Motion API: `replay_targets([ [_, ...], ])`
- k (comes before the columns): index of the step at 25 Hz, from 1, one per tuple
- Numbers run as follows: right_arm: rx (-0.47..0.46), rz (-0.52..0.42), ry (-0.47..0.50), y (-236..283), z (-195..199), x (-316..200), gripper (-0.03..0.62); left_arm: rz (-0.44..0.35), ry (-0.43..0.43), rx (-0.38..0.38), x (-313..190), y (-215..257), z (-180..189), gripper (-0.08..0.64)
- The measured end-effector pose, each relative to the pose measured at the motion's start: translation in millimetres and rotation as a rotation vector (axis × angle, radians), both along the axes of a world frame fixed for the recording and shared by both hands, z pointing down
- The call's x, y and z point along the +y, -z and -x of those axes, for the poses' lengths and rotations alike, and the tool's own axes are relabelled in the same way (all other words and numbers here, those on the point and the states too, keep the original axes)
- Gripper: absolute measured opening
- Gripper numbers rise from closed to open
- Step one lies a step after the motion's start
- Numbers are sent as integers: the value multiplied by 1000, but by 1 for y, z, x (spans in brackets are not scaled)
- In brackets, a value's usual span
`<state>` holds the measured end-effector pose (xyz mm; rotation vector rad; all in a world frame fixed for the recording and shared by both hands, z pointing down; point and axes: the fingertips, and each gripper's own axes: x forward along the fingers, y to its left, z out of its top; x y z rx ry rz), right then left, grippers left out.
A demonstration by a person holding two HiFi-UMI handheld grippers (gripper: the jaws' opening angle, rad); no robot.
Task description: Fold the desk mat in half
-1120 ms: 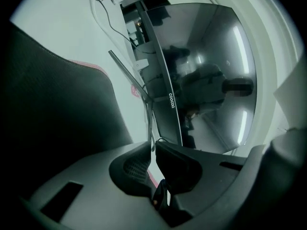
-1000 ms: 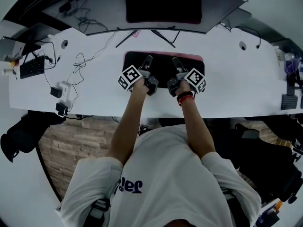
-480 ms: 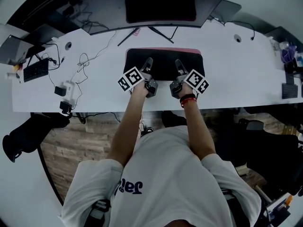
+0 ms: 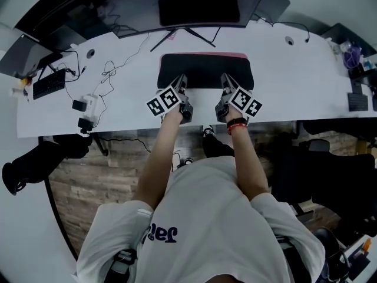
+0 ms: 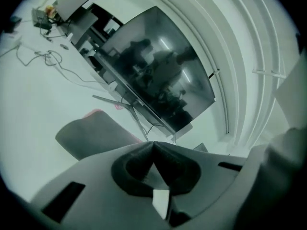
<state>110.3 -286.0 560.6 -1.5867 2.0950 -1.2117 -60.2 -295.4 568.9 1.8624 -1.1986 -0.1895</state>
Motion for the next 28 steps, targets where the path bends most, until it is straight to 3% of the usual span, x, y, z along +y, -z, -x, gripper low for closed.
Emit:
replay_targets([
  [11, 274, -142, 34, 54, 6, 84, 6, -204, -139, -263, 81, 50, 4, 21],
  [17, 327, -174, 24, 67, 3, 116, 6, -291, -151, -360, 112, 76, 8, 20],
  [25, 579, -288, 9, 104, 2, 149, 9, -409, -148, -494, 140, 101, 12, 20],
  [28, 612, -335, 10, 117, 7, 158, 11, -454, -143, -534, 147, 111, 14, 20],
])
